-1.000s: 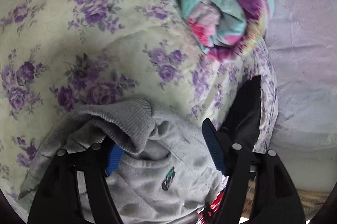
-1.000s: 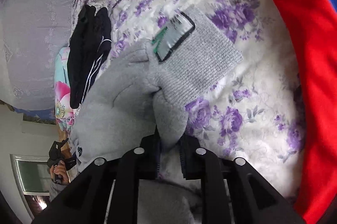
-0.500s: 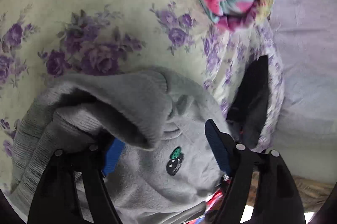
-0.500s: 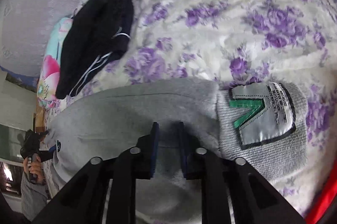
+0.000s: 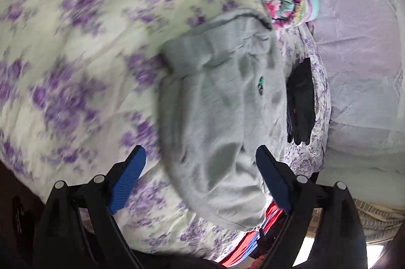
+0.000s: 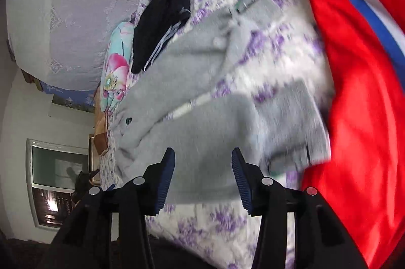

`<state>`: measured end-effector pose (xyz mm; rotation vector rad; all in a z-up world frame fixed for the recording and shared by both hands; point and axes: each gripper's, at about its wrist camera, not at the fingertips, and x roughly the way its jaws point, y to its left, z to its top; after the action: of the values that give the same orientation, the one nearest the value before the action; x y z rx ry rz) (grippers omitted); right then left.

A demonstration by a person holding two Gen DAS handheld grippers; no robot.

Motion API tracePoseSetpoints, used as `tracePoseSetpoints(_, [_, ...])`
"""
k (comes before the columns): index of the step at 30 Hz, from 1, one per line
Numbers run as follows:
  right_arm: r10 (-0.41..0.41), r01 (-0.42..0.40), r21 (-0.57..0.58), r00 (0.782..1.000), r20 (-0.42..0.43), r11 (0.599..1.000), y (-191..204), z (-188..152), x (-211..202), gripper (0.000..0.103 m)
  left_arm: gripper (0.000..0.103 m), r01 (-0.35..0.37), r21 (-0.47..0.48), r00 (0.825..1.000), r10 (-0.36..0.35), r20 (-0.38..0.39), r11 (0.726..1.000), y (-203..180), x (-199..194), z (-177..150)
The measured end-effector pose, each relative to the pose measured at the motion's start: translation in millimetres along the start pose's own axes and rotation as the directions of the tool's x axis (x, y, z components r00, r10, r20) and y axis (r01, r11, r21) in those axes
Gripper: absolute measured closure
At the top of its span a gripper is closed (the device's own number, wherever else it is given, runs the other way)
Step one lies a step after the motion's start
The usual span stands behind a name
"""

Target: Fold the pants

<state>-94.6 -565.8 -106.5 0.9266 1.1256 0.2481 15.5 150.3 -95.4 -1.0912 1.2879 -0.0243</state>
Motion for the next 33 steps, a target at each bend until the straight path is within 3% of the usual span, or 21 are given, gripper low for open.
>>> tracePoseSetpoints(4, [0.009,-0.009,0.11,1.0,0.001,0.994,-24.4,-40.3,4.0,0.055,0.017,0.026,-0.041,0.999,-0.027,-0.032,0.999,37.4,10.1,-7.5])
tracePoseSetpoints(8, [0.011,-0.028,0.206,0.996,0.083,0.978,-40.4,-59.3,15.1,0.047,0.017,0.106,-0.011,0.993,-0.107,-0.05,0.994,31.4,27.8,12.1])
tracePoseSetpoints(13, [0.027,-0.08,0.259,0.979,0.201,0.963,-42.3,-56.6,28.6,0.047,0.017,0.052,0.094,0.999,-0.051,-0.018,0.994,-1.9,53.2,48.8])
tracePoseSetpoints(15, [0.031,-0.095,0.257,0.97,0.242,0.962,-42.5,-50.0,32.0,0.048,0.017,0.066,0.102,0.998,-0.063,-0.03,0.993,-6.0,66.7,60.4])
tracePoseSetpoints(17, [0.022,-0.089,0.238,0.963,0.269,0.967,-42.1,-43.3,34.6,0.06,0.018,0.067,0.094,0.998,-0.066,-0.015,0.993,-7.6,68.2,62.1])
tracePoseSetpoints(18, [0.018,-0.087,0.233,0.958,0.285,0.969,-40.5,-41.3,37.3,0.069,0.036,0.059,0.109,0.998,-0.058,-0.014,0.992,-9.6,66.2,60.4])
tracePoseSetpoints(19, [0.012,-0.085,0.233,0.955,0.297,0.969,-40.2,-40.3,37.0,0.081,0.065,0.041,0.128,0.999,-0.038,-0.021,0.991,-9.3,65.0,59.1])
tracePoseSetpoints(20, [0.007,-0.08,0.227,0.951,0.308,0.971,-38.8,-41.1,36.4,0.087,0.072,0.038,0.119,0.999,-0.035,-0.023,0.992,-5.1,62.5,57.4])
tracePoseSetpoints(22, [-0.004,-0.064,0.2,0.946,0.324,0.978,-33.7,-43.2,28.1,0.092,0.085,0.11,0.056,0.994,-0.109,-0.022,0.992,11.3,50.0,53.3])
tracePoseSetpoints(25, [0.022,-0.084,0.179,0.944,0.328,0.98,-22.6,-49.0,5.5,0.093,0.089,0.171,0.018,0.985,-0.171,0.003,0.985,24.3,17.5,43.1])
tracePoseSetpoints(28, [0.008,-0.045,0.127,0.96,0.279,0.991,-10.2,-51.9,-13.0,0.094,0.089,0.165,0.032,0.986,-0.165,0.018,0.986,31.1,-10.2,31.2])
tracePoseSetpoints(33, [-0.107,0.085,0.206,0.989,0.099,0.975,-56.0,-56.0,23.7,0.092,0.085,0.096,-0.075,0.995,-0.098,-0.032,0.993,78.4,19.3,26.4])
